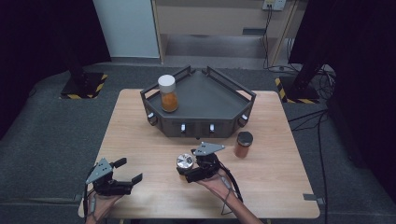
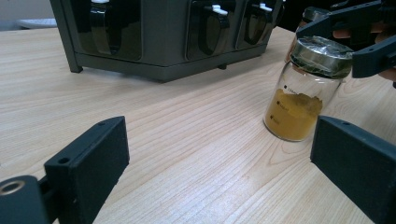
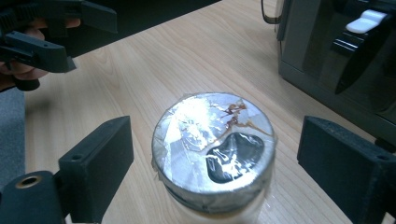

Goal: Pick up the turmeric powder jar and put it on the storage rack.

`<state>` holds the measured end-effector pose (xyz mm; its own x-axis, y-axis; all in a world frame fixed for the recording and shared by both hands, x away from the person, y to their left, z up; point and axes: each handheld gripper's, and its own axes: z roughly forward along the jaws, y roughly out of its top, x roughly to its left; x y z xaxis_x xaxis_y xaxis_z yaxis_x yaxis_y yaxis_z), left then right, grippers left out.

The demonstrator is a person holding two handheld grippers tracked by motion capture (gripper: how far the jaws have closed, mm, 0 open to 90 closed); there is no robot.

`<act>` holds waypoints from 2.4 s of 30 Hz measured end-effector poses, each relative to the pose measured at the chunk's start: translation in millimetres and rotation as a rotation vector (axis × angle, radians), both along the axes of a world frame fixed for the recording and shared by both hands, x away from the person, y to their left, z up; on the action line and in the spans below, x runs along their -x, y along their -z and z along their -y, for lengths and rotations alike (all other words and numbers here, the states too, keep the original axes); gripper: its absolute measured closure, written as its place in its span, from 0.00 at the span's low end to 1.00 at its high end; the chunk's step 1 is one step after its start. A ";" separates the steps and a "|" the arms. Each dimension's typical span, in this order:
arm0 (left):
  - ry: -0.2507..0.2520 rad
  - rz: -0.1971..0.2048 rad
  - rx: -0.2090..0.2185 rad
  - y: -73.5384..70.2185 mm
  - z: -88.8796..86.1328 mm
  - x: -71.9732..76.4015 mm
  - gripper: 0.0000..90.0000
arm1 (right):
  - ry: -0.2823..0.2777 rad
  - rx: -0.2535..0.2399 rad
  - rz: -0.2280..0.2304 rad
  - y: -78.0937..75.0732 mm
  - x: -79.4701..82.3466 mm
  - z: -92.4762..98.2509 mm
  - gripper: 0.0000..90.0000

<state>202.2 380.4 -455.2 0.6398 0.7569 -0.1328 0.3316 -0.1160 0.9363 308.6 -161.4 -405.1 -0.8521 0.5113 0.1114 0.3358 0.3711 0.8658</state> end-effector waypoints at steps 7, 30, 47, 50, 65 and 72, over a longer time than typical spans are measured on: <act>-0.001 0.001 0.002 0.1 -0.5 0.3 0.04 | 0.008 0.000 0.000 4.5 -2.1 -8.2 0.19; 0.000 0.000 0.001 0.3 -0.5 -0.1 0.04 | 0.017 0.056 0.060 4.7 6.0 -16.4 0.38; 0.004 -0.002 0.000 0.3 -0.4 -0.8 0.04 | -0.001 0.079 0.063 -22.6 -2.6 -11.1 0.38; 0.004 -0.002 -0.001 0.2 -0.5 -0.9 0.04 | -0.001 0.079 0.064 -27.0 -4.6 -10.2 0.38; 0.010 -0.008 -0.003 0.2 -0.2 -2.2 0.04 | -0.002 0.075 0.091 -68.6 -18.1 -3.5 0.38; 0.011 -0.008 -0.001 0.6 -0.2 -2.6 0.04 | 0.001 0.082 0.107 -89.7 -23.4 -1.7 0.38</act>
<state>204.9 380.6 -455.8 0.6472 0.7498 -0.1374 0.3378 -0.1205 0.9335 332.0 -159.7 -315.4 -0.8562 0.5162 -0.0221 0.2439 0.4414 0.8635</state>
